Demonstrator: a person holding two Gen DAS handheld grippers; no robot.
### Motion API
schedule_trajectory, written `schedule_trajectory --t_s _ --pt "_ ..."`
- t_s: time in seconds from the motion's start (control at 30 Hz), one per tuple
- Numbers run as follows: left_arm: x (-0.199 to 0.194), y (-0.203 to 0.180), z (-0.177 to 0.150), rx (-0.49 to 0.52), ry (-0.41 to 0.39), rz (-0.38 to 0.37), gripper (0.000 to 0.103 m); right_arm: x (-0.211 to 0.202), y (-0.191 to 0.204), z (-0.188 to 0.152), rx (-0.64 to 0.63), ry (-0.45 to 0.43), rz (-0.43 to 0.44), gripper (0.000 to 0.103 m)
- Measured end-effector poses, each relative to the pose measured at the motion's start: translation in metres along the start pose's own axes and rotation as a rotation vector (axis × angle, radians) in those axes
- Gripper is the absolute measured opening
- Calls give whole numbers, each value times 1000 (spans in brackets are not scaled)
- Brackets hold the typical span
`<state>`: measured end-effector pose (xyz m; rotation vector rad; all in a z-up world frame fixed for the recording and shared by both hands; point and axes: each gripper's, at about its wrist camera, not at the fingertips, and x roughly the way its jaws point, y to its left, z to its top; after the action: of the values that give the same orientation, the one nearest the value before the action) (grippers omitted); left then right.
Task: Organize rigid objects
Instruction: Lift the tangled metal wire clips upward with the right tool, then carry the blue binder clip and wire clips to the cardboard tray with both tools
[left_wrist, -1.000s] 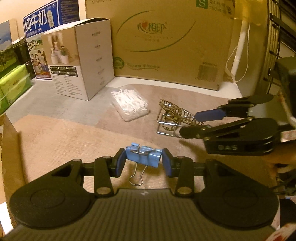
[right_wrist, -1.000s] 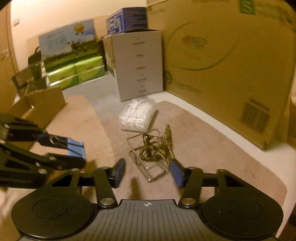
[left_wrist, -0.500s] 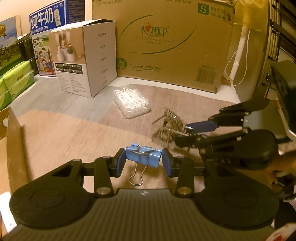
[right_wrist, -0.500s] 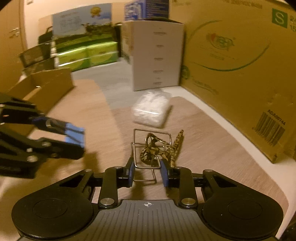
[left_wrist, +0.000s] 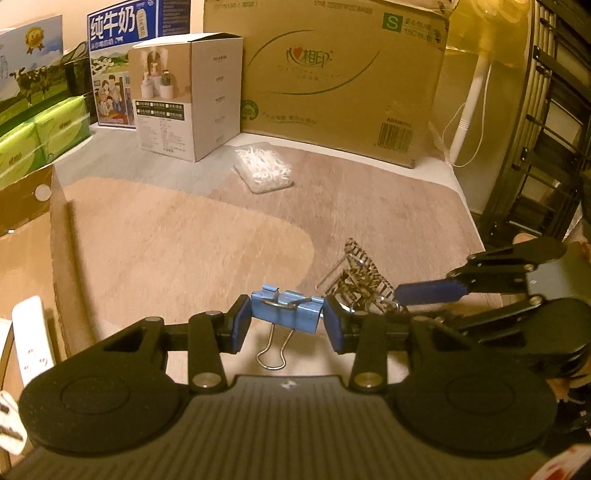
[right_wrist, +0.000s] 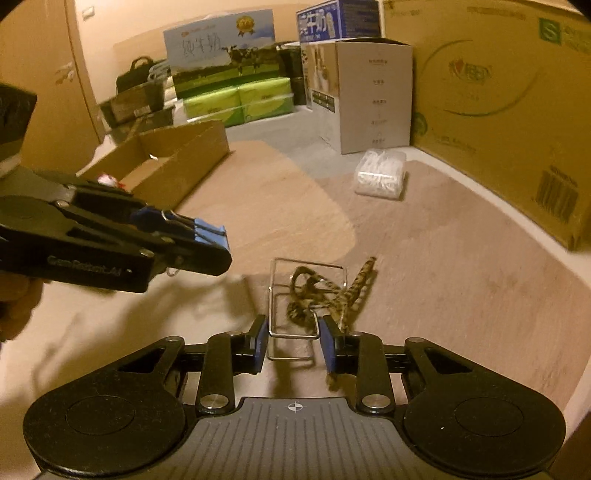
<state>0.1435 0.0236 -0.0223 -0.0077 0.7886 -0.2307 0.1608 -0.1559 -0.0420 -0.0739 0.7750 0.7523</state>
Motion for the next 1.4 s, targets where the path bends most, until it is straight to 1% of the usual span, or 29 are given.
schedule_trajectory --t_s 0.07,0.13,0.2,0.27,0.37,0.47,0.6,0.63,0.77,0.87,1.13,1.4 --pt "-2 1 -2 -6 -1 1 38 -8 -2 1 52 -29 6 36" --pt "-4 1 -3 -9 -3 2 38 -10 -4 5 88 -60 -21 39" --pt "-5 1 -2 -10 -7 1 38 -5 -8 11 115 -56 -63 43" --pt "-5 1 -2 -12 -10 0 38 3 -11 17 145 -52 -84 51" --pt "-4 3 -1 -16 -12 -1 38 20 -14 25 165 -23 -99 52" --pt "-3 5 0 -21 -12 -1 38 33 -18 26 179 17 -120 52" --pt "-1 7 -1 -27 -9 -1 38 41 -24 24 227 43 -116 51" --pt "-1 7 -1 -28 -8 -1 38 39 -24 23 228 37 -114 47" --pt "-1 6 -1 -29 -7 0 38 28 -24 23 208 14 -129 38" --pt "-2 5 -1 -25 -9 -3 38 18 -26 23 205 -6 -136 37" --pt "-9 1 -2 -19 -18 -1 38 -15 -24 23 199 -96 -183 37" --pt "-28 1 0 -15 -47 11 38 -38 -11 26 181 -128 -182 37"
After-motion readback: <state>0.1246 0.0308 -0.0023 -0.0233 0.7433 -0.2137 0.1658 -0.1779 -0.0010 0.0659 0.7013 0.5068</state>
